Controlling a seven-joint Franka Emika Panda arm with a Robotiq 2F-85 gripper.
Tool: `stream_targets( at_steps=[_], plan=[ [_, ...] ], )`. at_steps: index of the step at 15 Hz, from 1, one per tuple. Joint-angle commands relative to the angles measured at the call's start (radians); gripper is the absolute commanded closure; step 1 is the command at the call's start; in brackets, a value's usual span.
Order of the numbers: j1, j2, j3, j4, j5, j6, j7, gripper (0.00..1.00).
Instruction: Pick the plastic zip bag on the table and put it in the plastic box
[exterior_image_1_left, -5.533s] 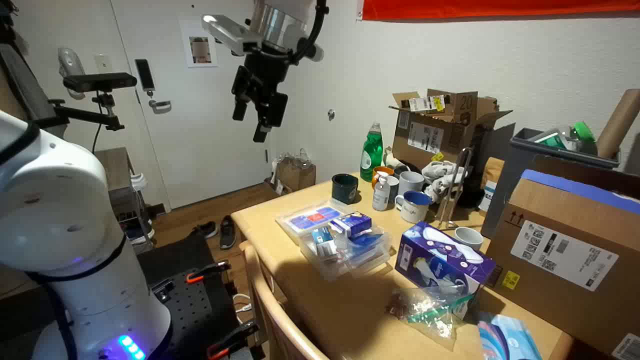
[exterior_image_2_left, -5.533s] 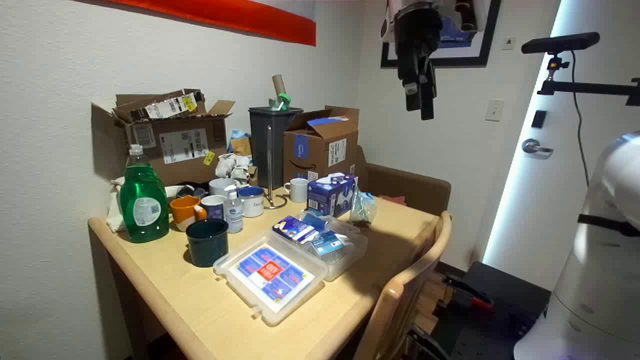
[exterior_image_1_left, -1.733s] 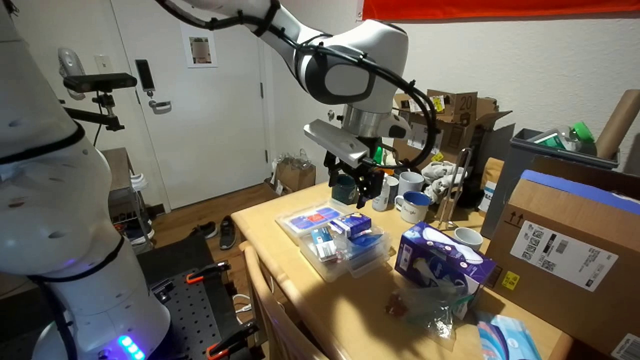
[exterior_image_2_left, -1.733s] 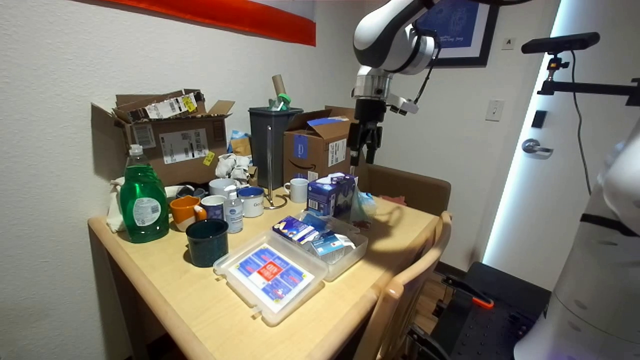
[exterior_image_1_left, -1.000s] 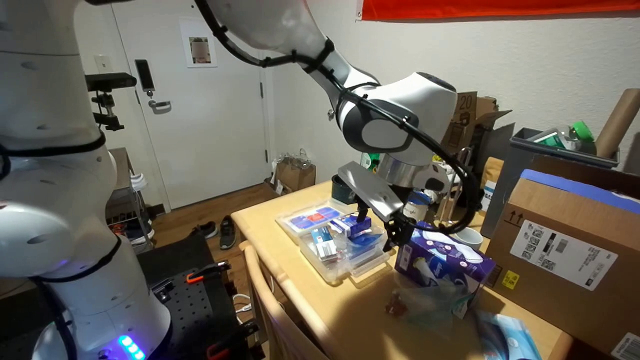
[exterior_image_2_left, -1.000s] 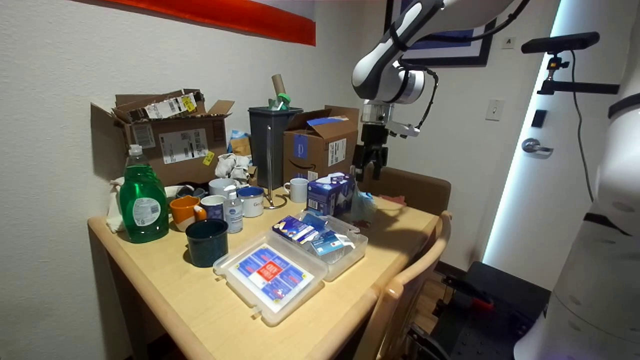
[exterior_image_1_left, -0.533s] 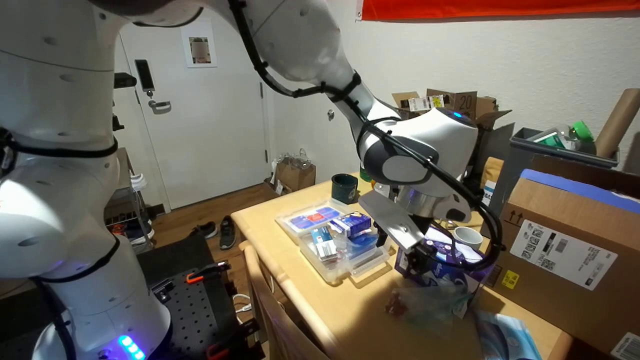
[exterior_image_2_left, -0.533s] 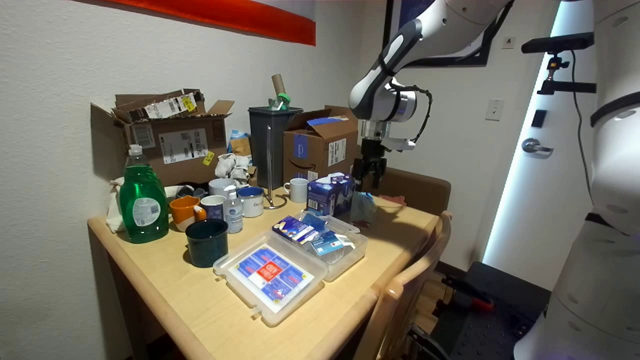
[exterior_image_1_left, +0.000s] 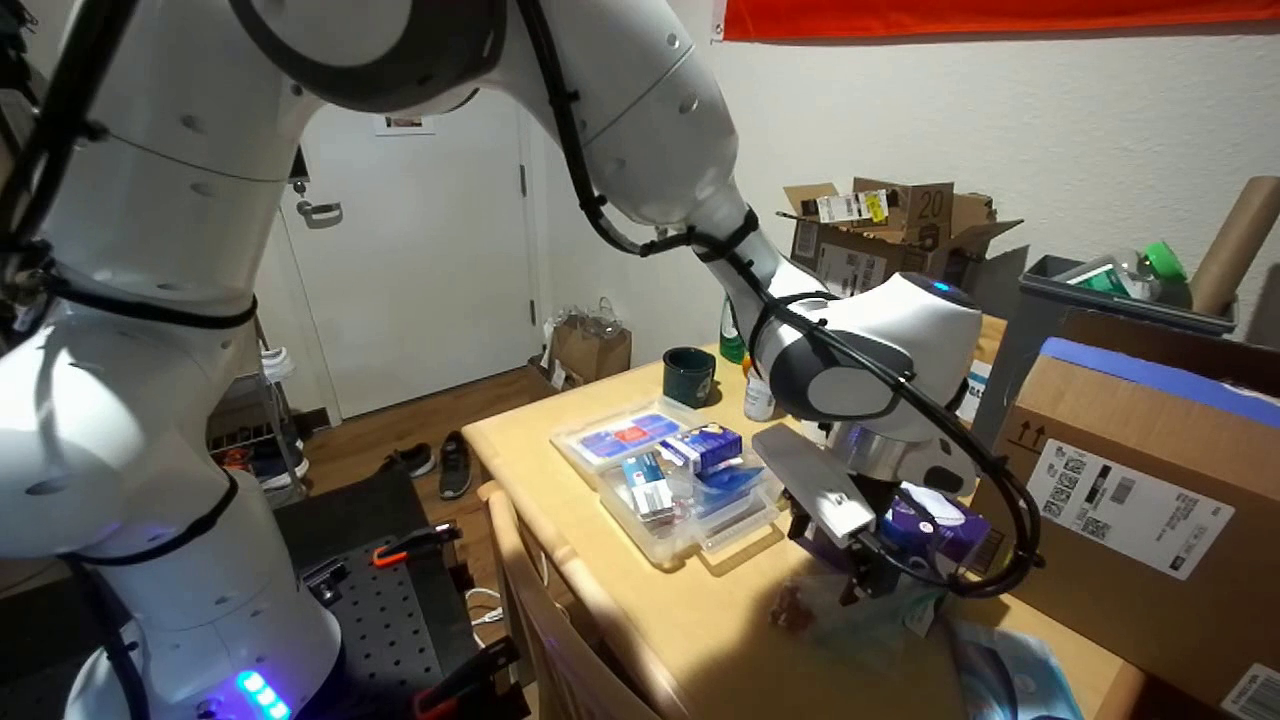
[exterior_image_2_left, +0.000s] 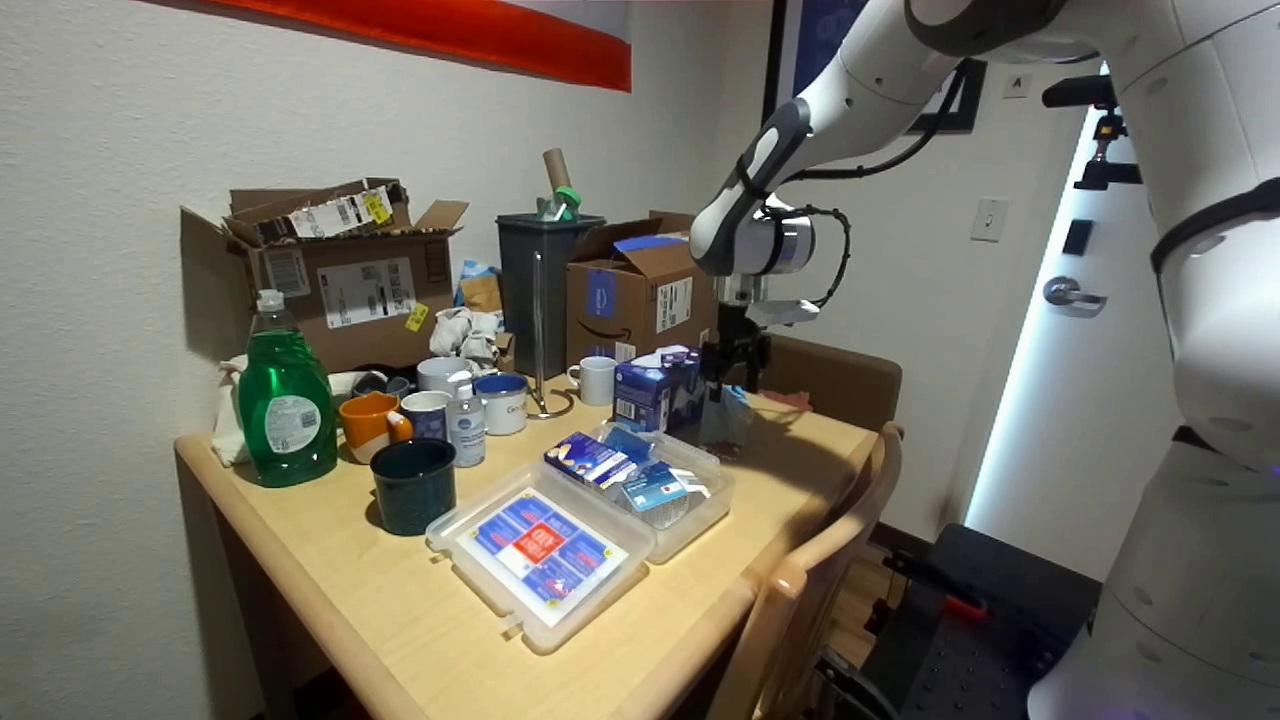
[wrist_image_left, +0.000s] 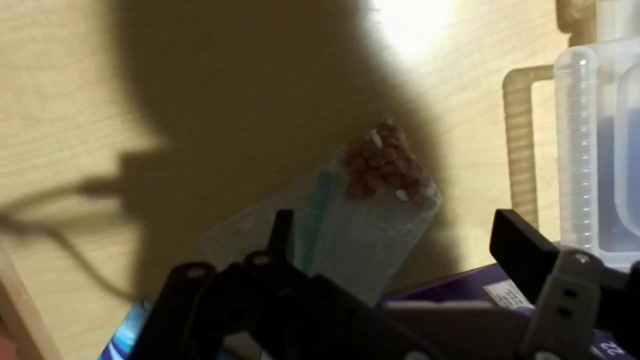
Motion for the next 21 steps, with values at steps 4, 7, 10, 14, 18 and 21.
stream_targets(
  at_steps=[4,7,10,14,18,21],
  plan=[
    [0.007,0.086,-0.003,0.053,-0.075,0.102,0.186,0.00],
    [0.011,0.123,-0.003,0.060,-0.068,0.139,0.251,0.00],
    [0.020,0.148,-0.008,0.067,-0.074,0.161,0.297,0.00],
    [0.027,0.166,-0.016,0.067,-0.105,0.165,0.305,0.42],
    [0.025,0.171,-0.018,0.074,-0.112,0.166,0.308,0.73],
    [0.032,0.164,-0.020,0.069,-0.120,0.175,0.308,0.95]
  ],
)
